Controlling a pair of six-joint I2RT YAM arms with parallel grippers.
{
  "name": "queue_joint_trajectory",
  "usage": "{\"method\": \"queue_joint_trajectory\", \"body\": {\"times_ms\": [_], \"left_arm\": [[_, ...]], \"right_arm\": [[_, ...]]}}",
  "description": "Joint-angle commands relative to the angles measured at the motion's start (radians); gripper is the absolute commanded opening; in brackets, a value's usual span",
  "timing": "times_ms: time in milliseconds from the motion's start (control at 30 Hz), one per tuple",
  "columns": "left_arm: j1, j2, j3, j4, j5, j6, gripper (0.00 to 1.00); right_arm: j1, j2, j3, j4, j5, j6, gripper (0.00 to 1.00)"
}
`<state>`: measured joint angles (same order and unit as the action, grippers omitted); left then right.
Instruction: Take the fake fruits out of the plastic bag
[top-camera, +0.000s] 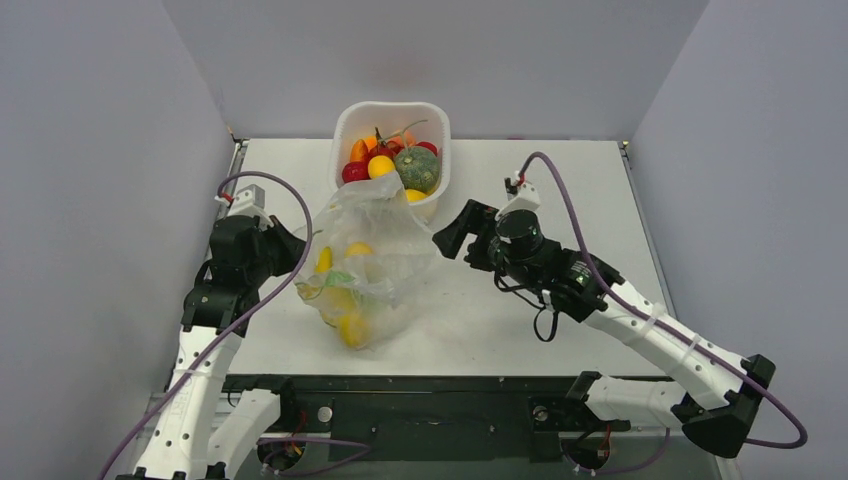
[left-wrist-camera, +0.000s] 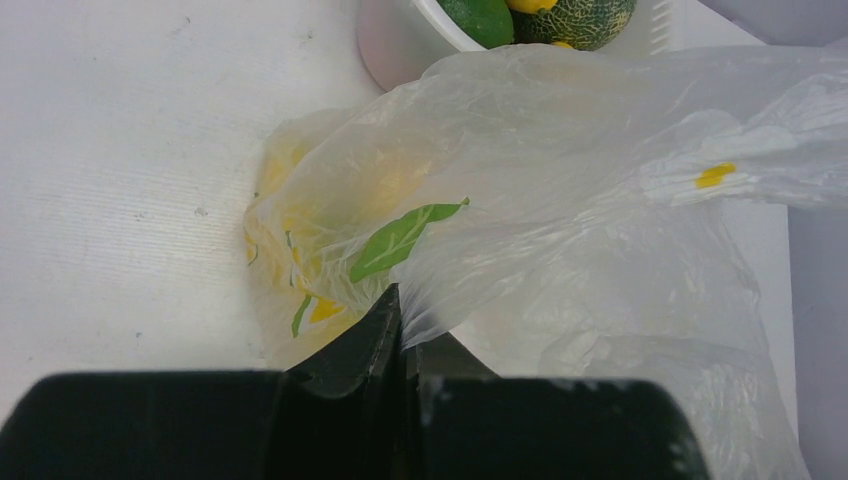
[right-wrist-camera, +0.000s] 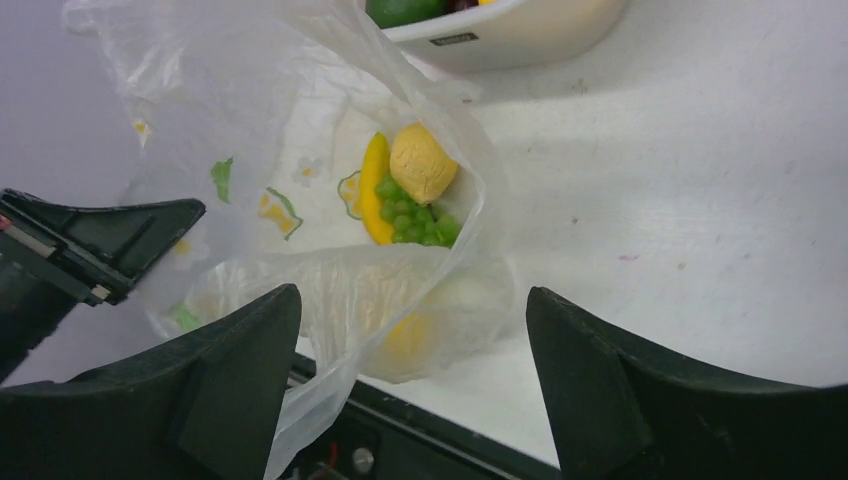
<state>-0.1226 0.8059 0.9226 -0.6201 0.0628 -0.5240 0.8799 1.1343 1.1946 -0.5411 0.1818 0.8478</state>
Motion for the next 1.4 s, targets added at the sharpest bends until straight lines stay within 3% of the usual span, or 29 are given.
{"method": "queue_joint_trajectory", "body": {"times_ms": [0, 133, 467, 533, 600, 633, 700, 867, 967, 1100, 1267, 1367], "left_arm": [[0.006, -0.011, 0.002, 0.076, 0.019, -0.032, 0.0], [0.007, -0.011, -0.003, 0.08, 0.02, -0.034, 0.0], [0.008, -0.021, -0.025, 0.106, 0.035, -0.078, 0.0], [0.008, -0.025, -0.031, 0.114, 0.024, -0.094, 0.0], [0.013, -0.025, -0.034, 0.125, 0.012, -0.116, 0.0], [0.016, -0.024, -0.034, 0.13, 0.009, -0.133, 0.0], [0.034, -0.012, -0.032, 0.151, 0.012, -0.157, 0.0], [0.106, 0.053, -0.008, 0.23, 0.119, -0.205, 0.0], [0.226, 0.087, -0.017, 0.312, 0.222, -0.242, 0.0], [0.343, 0.111, -0.082, 0.434, 0.454, -0.32, 0.0], [0.361, 0.058, -0.14, 0.417, 0.506, -0.294, 0.0], [0.36, 0.027, -0.155, 0.342, 0.526, -0.234, 0.0]], "right_arm": [[0.019, -0.034, -0.114, -0.006, -0.08, 0.419, 0.8], [0.05, -0.027, -0.193, 0.19, -0.145, 0.527, 0.82], [0.11, 0.112, -0.166, 0.358, -0.2, 0.65, 0.79], [0.118, 0.132, -0.17, 0.391, -0.205, 0.642, 0.68], [0.133, 0.144, -0.194, 0.444, -0.207, 0.613, 0.45], [0.147, 0.149, -0.207, 0.467, -0.216, 0.58, 0.21], [0.175, 0.161, -0.246, 0.543, -0.24, 0.495, 0.0], [0.327, 0.176, -0.418, 0.703, -0.202, 0.098, 0.0], [0.444, 0.262, -0.509, 0.759, -0.148, -0.121, 0.0], [0.493, 0.419, -0.533, 0.755, -0.038, -0.232, 0.0], [0.507, 0.396, -0.498, 0.727, 0.007, -0.287, 0.0], [0.511, 0.364, -0.431, 0.629, 0.009, -0.317, 0.13]]}}
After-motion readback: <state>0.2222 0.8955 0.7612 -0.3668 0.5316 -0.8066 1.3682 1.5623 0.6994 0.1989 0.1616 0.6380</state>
